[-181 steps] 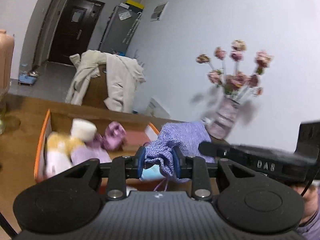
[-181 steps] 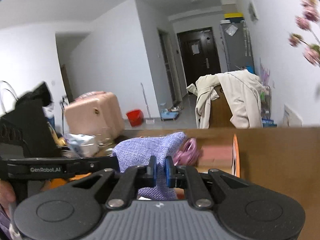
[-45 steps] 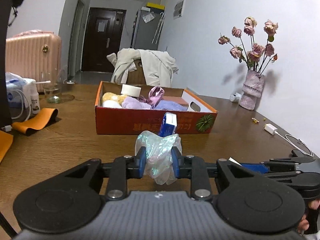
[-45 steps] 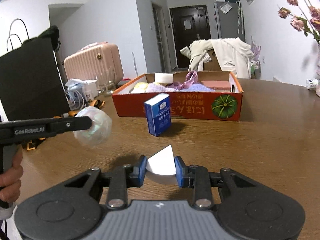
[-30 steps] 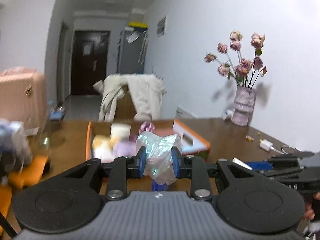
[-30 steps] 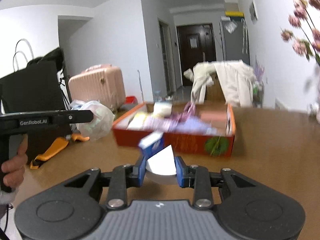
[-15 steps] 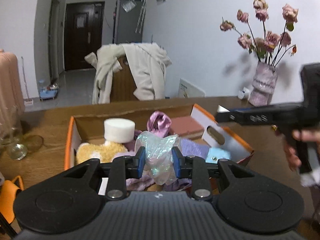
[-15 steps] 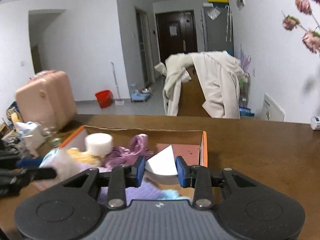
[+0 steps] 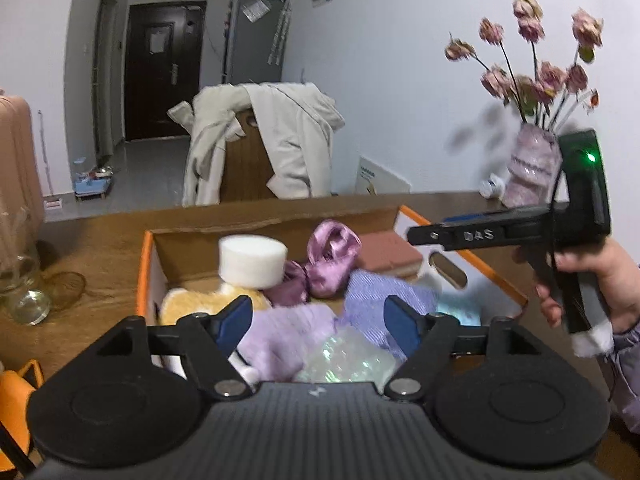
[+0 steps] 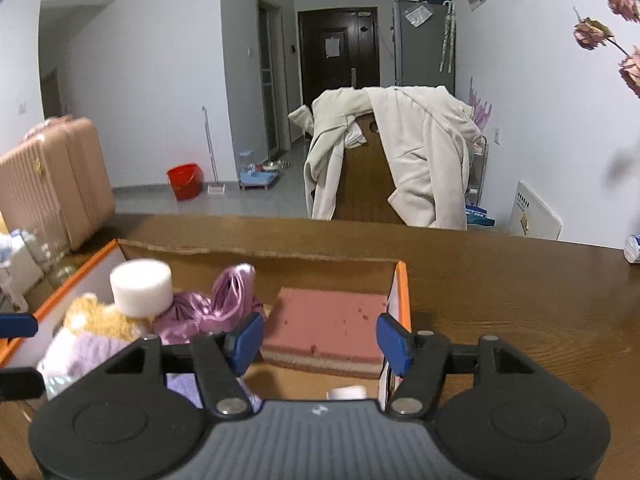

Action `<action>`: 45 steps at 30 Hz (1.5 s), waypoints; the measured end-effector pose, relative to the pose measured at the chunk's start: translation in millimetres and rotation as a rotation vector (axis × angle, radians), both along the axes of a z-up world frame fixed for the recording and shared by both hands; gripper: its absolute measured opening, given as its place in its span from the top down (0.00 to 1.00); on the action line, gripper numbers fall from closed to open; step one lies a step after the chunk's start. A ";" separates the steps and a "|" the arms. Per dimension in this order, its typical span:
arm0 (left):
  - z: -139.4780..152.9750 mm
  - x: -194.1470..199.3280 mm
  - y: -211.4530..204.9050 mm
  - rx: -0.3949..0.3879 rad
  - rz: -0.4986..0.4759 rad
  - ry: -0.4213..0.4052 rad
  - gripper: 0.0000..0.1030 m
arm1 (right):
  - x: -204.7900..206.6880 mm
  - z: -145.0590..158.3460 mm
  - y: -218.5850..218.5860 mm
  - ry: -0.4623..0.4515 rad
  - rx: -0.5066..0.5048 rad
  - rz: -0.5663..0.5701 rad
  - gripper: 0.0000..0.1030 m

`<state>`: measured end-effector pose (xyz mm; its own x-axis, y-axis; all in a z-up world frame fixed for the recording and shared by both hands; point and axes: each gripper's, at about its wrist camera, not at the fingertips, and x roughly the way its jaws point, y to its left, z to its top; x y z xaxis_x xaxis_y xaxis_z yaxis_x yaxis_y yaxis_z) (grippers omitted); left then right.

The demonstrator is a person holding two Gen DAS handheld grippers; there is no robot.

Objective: Organize soft objects
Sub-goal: 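Open both tools to drop the bag and wedge in the box, then close the left tool on the blue tissue box while the right tool grips it too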

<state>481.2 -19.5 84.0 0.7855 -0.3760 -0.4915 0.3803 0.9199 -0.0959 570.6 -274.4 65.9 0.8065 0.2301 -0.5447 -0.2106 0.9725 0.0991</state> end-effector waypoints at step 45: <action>9.3 -361.4 19.3 -0.011 0.286 -0.172 0.11 | -432.5 15.5 40.0 -0.158 0.053 0.140 0.20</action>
<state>119.8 -0.2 93.3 0.9309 -0.1333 -0.3399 0.1186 0.9909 -0.0637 138.1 -234.4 81.4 0.8392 0.3708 -0.3977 -0.3601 0.9270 0.1046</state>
